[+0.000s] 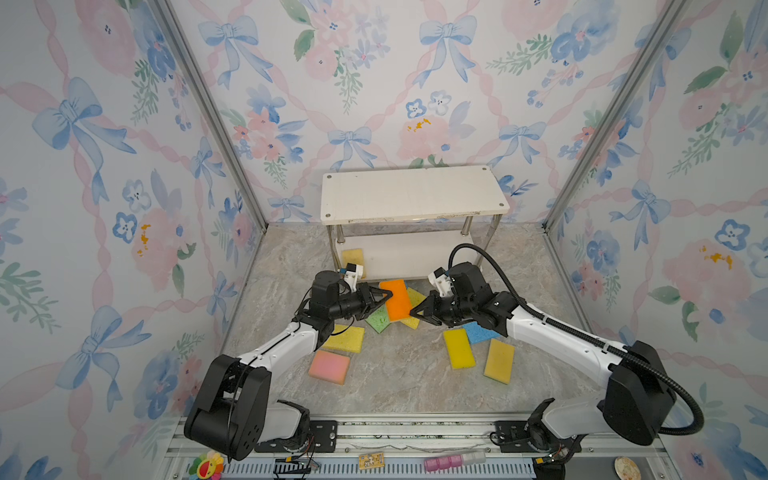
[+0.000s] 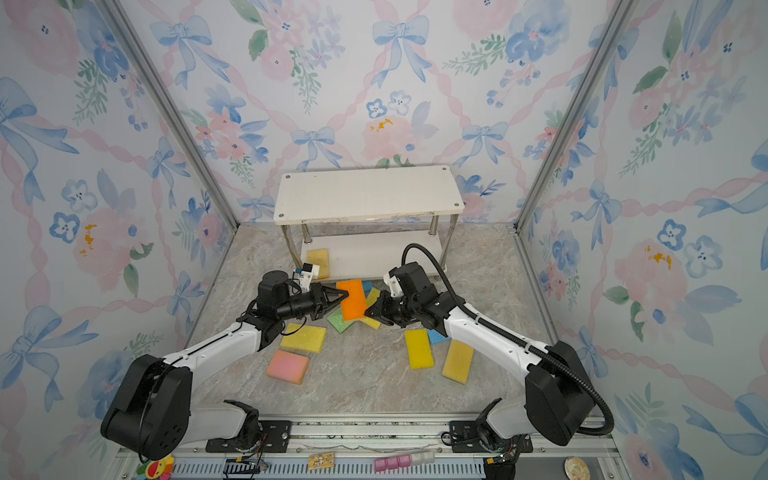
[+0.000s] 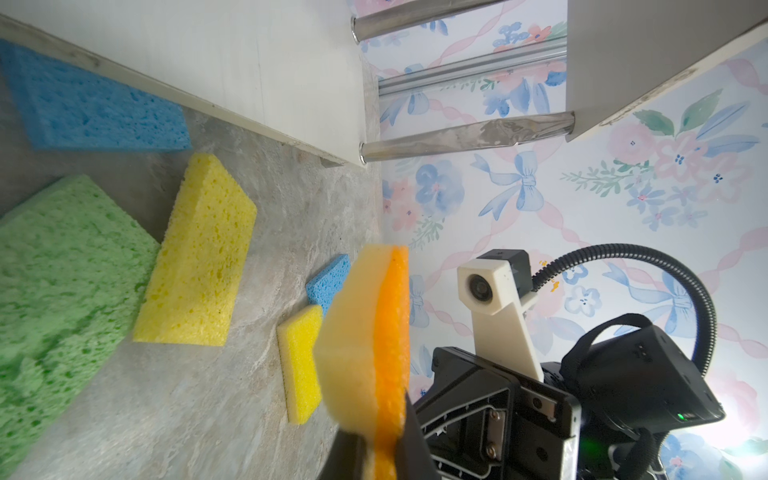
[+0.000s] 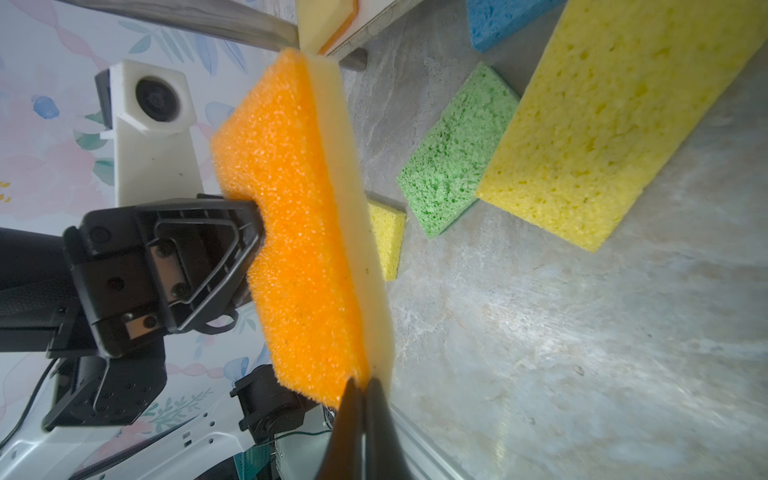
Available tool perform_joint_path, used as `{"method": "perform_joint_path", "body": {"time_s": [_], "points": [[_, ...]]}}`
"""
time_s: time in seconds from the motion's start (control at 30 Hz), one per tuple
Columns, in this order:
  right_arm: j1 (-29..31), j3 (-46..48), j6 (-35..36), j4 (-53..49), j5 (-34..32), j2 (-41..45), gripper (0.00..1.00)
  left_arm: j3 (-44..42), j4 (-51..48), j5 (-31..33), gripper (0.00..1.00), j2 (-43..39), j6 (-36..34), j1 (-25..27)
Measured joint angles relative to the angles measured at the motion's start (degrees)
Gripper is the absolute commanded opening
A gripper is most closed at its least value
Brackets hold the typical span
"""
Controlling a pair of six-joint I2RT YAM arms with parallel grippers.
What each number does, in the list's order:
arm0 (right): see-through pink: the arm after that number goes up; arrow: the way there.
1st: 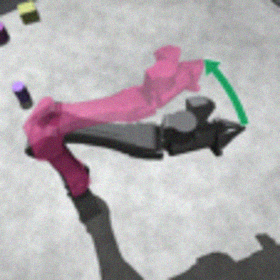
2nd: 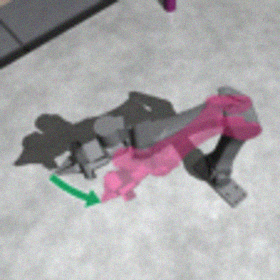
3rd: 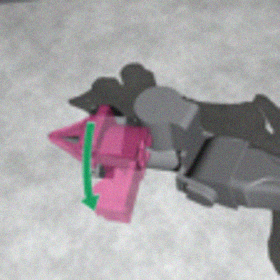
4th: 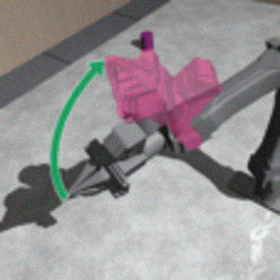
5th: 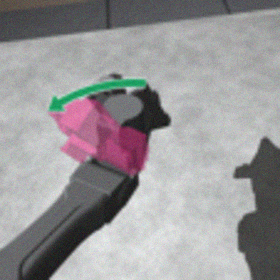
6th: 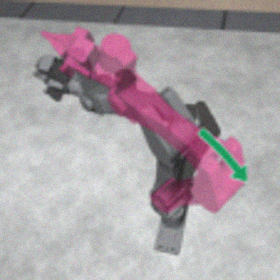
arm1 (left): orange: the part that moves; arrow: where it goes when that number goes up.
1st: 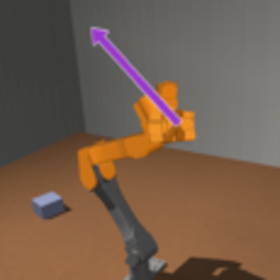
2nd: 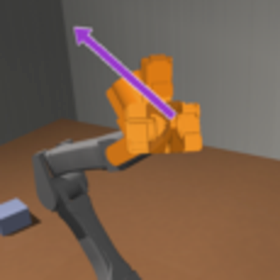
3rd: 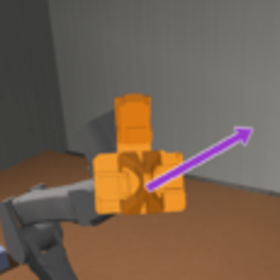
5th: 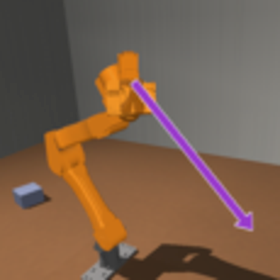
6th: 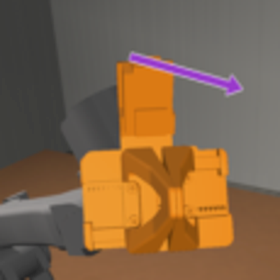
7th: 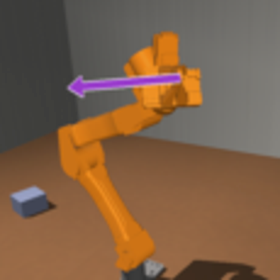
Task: Place and organize the cleaning sponges onto the shelf
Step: 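Carry the orange sponge to the lower shelf while the left arm draws back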
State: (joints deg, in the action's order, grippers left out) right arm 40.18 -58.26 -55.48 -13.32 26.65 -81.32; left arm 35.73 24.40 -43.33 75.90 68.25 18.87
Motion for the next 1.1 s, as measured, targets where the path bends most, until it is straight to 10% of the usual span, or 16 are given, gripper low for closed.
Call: {"method": "perform_joint_path", "body": {"time_s": [0.3, 0.77, 1.1], "points": [[0.0, -1.3, 0.2, -2.1, -5.8, 0.0, 0.00, -2.6, -0.3, 0.9, 0.74, -4.1, 0.4, -4.4], [-0.5, -13.3, 1.1, -2.4, -12.1, -14.1, 0.00, -9.6, -24.7, 22.5, 0.80, -25.6, -4.6, -5.0], [-3.1, -22.8, 3.8, -0.5, -12.2, -23.8, 0.00, -11.1, -30.6, 24.5, 0.81, -29.6, -4.8, -5.2]]}}
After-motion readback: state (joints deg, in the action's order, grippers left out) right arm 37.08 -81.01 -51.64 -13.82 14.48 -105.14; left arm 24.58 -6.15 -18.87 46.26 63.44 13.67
